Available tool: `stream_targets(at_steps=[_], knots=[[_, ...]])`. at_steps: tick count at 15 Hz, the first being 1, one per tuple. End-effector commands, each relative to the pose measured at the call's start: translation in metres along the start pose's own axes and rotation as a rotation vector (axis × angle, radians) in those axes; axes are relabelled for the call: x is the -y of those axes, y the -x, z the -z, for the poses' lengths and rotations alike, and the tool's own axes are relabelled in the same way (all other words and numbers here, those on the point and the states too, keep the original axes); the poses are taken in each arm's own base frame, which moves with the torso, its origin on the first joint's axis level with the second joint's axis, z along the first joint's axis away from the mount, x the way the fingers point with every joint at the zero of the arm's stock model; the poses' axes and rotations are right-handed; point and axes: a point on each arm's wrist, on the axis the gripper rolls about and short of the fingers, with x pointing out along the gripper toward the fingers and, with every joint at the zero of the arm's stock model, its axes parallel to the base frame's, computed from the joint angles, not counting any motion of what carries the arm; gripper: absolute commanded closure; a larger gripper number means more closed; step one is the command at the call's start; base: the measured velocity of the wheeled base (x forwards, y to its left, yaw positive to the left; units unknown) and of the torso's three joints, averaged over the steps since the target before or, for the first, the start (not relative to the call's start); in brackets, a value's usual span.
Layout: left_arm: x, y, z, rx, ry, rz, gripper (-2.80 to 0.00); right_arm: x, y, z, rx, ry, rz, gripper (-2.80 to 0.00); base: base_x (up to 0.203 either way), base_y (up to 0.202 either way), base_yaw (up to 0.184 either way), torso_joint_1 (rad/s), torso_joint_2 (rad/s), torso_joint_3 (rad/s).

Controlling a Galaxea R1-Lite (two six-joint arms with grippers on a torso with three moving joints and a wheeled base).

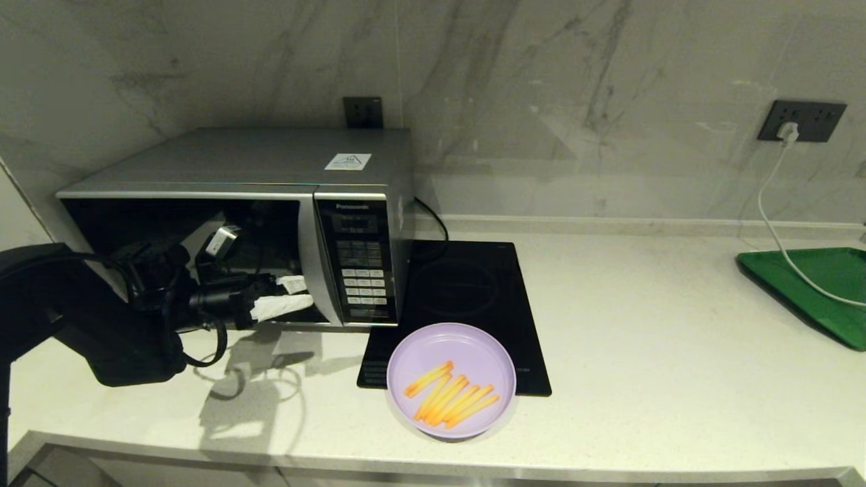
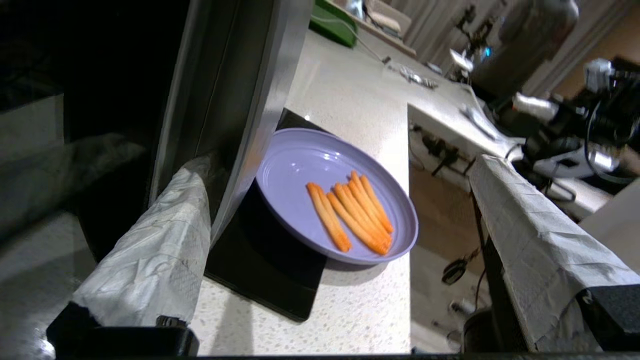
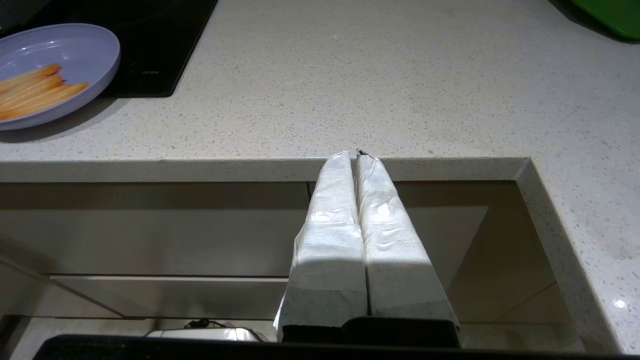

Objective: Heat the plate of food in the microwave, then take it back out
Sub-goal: Open the microwave oven

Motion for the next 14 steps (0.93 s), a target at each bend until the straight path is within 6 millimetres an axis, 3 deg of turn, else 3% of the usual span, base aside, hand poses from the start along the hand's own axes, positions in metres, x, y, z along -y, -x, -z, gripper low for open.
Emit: stream_targets(at_steps=[1, 2, 9, 14], knots=[[0.016, 0.011, 0.011, 0.001, 0.074, -0.010, -2.80, 0.000, 0.000, 0.000, -0.001, 0.000, 0.000, 0.00, 0.000, 0.000, 0.000, 0.000, 0.00, 0.000], [0.018, 0.019, 0.015, 0.008, 0.096, -0.029, -2.80, 0.000, 0.000, 0.000, -0.001, 0.000, 0.001, 0.00, 0.000, 0.000, 0.000, 0.000, 0.00, 0.000], [0.015, 0.023, 0.020, 0.013, 0.109, -0.040, -2.80, 0.000, 0.000, 0.000, -0.001, 0.000, 0.001, 0.00, 0.000, 0.000, 0.000, 0.000, 0.00, 0.000], [0.030, 0.074, 0.025, 0.072, 0.110, -0.171, -2.80, 0.000, 0.000, 0.000, -0.001, 0.000, 0.000, 0.00, 0.000, 0.000, 0.000, 0.000, 0.00, 0.000]])
